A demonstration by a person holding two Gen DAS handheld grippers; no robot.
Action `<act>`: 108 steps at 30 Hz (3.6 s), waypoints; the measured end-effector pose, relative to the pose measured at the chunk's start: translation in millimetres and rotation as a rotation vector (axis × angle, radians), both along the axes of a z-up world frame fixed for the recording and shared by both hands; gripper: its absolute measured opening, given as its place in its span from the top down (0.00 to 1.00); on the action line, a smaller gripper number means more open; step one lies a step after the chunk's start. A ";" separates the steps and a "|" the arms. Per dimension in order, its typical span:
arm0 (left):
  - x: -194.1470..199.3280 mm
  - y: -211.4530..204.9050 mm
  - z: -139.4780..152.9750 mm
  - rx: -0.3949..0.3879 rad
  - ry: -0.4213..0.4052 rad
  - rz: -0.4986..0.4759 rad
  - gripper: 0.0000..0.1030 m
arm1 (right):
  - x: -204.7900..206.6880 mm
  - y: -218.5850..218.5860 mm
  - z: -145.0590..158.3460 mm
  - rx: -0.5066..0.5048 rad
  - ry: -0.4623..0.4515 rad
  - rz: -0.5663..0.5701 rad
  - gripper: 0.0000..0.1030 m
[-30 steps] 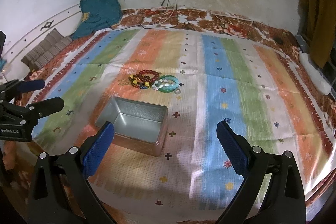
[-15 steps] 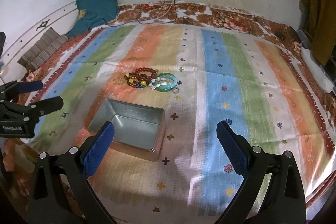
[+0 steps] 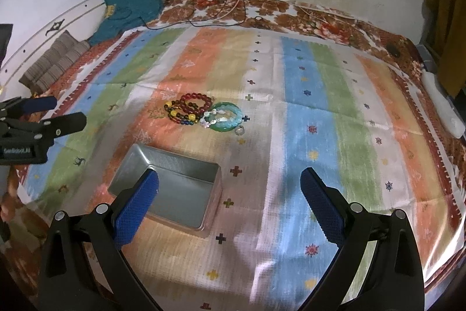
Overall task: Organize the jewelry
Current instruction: 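Lower both open grippers over the bracelet pile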
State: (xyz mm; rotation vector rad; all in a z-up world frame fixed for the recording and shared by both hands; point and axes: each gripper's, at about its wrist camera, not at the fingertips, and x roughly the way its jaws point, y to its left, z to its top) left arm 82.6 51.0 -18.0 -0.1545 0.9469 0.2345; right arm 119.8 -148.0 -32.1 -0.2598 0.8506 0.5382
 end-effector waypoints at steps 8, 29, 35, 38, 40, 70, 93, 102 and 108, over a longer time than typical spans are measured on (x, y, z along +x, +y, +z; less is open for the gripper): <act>20.8 8.4 -3.3 -0.012 0.006 0.002 0.05 | 19.2 8.0 -2.9 -0.004 0.014 -0.012 0.04; 71.3 26.6 -21.2 0.007 0.075 0.035 0.06 | 71.6 23.2 -21.3 -0.007 0.115 -0.065 0.04; 82.4 29.1 -24.2 0.008 0.082 0.034 0.06 | 85.4 28.3 -28.7 -0.027 0.136 -0.077 0.04; 87.9 27.9 -25.8 0.016 0.090 0.028 0.06 | 90.0 31.4 -33.0 -0.042 0.142 -0.078 0.04; 91.0 28.2 -27.3 0.019 0.093 0.025 0.06 | 92.9 33.8 -34.8 -0.046 0.146 -0.079 0.04; 172.5 52.1 -76.4 0.032 0.182 0.026 0.06 | 120.0 76.7 -62.7 -0.083 0.268 -0.042 0.04; 209.6 63.4 -113.8 -0.027 0.262 -0.007 0.13 | 154.6 89.5 -91.1 0.008 0.435 -0.211 0.04; 218.2 66.2 -127.9 -0.052 0.300 -0.020 0.25 | 162.5 100.3 -96.6 0.014 0.453 -0.232 0.05; 221.4 68.1 -134.9 -0.069 0.313 -0.039 0.33 | 168.4 106.8 -102.5 0.008 0.467 -0.251 0.11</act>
